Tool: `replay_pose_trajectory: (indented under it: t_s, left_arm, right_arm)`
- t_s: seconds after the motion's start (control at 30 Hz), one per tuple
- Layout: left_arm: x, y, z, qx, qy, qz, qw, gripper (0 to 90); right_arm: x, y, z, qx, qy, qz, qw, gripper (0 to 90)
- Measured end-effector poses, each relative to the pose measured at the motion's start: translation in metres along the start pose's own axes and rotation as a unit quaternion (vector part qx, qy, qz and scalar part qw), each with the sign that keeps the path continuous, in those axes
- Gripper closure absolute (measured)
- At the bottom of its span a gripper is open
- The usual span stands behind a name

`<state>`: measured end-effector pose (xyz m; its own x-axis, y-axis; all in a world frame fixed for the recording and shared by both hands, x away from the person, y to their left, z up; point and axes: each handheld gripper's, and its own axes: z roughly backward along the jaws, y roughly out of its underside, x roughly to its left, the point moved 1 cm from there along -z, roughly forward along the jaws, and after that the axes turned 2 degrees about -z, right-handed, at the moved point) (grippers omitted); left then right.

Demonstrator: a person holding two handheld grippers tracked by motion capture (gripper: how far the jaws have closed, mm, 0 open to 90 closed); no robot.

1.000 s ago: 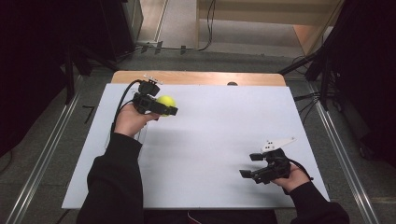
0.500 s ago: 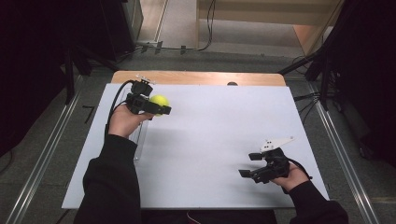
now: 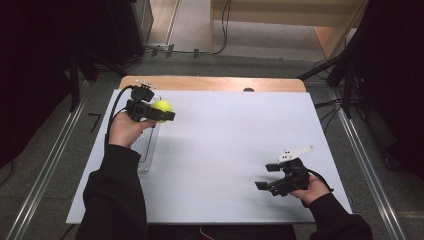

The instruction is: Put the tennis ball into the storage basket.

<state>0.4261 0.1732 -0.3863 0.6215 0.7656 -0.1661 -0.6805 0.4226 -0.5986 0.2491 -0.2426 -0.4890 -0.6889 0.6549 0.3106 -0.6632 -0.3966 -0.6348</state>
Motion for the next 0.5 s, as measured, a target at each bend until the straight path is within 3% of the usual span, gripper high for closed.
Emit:
replay_pose_trajectory:
  t_s: [0.33, 0.5]
  left_arm:
    - [0.008, 0.004, 0.002, -0.002, -0.01, 0.013, 0.9999, 26.6]
    - [0.016, 0.008, 0.004, -0.001, -0.025, 0.022, 0.9994, 26.6]
  right_arm:
    - [0.0, 0.0, -0.001, 0.0, 0.0, 0.001, 1.0, 14.8]
    - [0.0, 0.0, -0.001, 0.001, 0.0, 0.001, 1.0, 14.8]
